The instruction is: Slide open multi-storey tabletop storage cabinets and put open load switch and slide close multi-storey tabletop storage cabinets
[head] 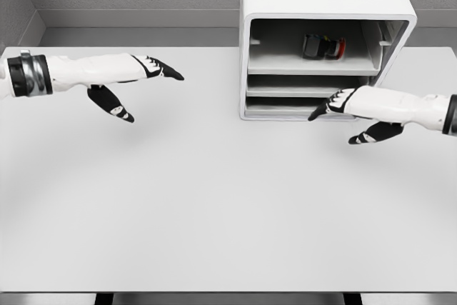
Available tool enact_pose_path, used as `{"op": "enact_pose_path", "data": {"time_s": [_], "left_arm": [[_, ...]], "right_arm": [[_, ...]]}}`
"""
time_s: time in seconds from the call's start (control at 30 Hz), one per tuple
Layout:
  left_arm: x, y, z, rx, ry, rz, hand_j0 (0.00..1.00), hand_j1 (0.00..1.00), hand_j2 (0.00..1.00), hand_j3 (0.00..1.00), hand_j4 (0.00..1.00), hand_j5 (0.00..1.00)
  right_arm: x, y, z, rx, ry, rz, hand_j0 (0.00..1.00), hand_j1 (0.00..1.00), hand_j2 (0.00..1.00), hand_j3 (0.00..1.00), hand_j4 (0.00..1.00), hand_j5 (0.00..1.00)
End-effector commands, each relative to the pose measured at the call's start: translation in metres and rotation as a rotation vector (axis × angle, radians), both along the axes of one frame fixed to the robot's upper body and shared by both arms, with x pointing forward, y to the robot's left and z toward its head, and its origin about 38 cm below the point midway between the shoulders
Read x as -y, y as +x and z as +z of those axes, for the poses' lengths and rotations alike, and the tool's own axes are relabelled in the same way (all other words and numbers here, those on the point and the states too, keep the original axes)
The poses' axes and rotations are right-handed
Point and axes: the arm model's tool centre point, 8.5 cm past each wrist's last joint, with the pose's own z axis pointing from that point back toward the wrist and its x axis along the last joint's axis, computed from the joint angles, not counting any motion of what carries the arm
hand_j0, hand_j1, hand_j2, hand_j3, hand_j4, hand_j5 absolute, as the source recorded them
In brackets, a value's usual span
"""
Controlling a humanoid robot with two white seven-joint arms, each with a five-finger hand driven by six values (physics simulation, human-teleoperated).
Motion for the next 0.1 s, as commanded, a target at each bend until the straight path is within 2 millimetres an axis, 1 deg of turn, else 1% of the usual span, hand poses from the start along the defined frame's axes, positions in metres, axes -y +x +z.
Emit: {"op": "enact_pose_path", "data": {"time_s": [0.0, 0.07], "left_arm": [[-0.0003, 0.0002, 0.0008, -0.002, -0.007, 0.003, 1.00, 1.00, 1.00, 1.00, 1.00, 1.00], [-0.0003, 0.0002, 0.0008, -0.002, -0.007, 0.003, 1.00, 1.00, 1.00, 1.00, 1.00, 1.00]], "right_arm": [[-0.0018, -0.0010, -0.0004, -0.005, 0.002, 0.005, 1.00, 1.00, 1.00, 1.00, 1.00, 1.00], [-0.0018, -0.0012, -0.0009, -0.007, 0.004, 0.005, 1.00, 1.00, 1.00, 1.00, 1.00, 1.00]]}}
